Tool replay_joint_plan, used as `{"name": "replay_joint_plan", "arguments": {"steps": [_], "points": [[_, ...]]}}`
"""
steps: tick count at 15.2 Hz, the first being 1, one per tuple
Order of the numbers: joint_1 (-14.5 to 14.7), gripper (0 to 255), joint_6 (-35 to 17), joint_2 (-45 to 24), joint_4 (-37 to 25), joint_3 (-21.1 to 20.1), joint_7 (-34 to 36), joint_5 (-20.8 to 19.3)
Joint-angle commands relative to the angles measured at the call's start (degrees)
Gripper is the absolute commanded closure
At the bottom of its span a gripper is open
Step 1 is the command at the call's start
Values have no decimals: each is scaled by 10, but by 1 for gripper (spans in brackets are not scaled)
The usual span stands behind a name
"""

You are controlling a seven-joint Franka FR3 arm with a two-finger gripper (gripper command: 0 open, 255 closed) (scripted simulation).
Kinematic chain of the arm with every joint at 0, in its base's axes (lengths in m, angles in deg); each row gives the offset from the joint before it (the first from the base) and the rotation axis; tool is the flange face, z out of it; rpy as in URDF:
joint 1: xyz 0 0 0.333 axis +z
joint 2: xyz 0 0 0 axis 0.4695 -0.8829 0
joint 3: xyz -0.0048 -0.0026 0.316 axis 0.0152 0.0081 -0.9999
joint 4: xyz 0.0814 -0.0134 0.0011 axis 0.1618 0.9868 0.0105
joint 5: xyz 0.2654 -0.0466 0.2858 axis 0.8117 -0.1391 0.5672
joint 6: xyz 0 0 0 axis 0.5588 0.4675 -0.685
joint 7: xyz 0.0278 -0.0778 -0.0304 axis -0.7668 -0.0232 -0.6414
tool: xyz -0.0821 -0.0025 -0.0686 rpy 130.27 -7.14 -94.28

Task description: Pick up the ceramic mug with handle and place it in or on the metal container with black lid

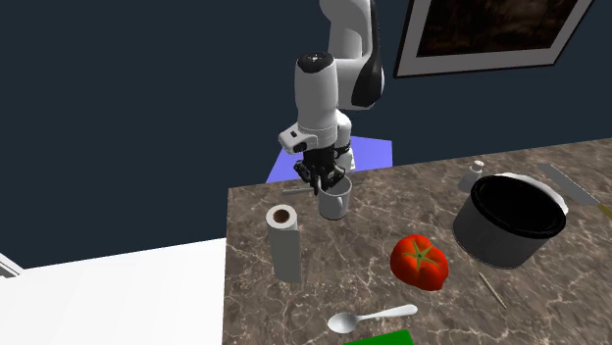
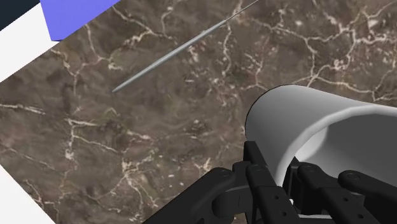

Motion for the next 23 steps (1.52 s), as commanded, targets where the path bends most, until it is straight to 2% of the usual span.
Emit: {"name": "replay_joint_plan", "arguments": {"steps": [1,23], "points": [[0,255,20,11,-9,-1,2,-1],[-2,255,209,66,-143,-5,15,-5]]}}
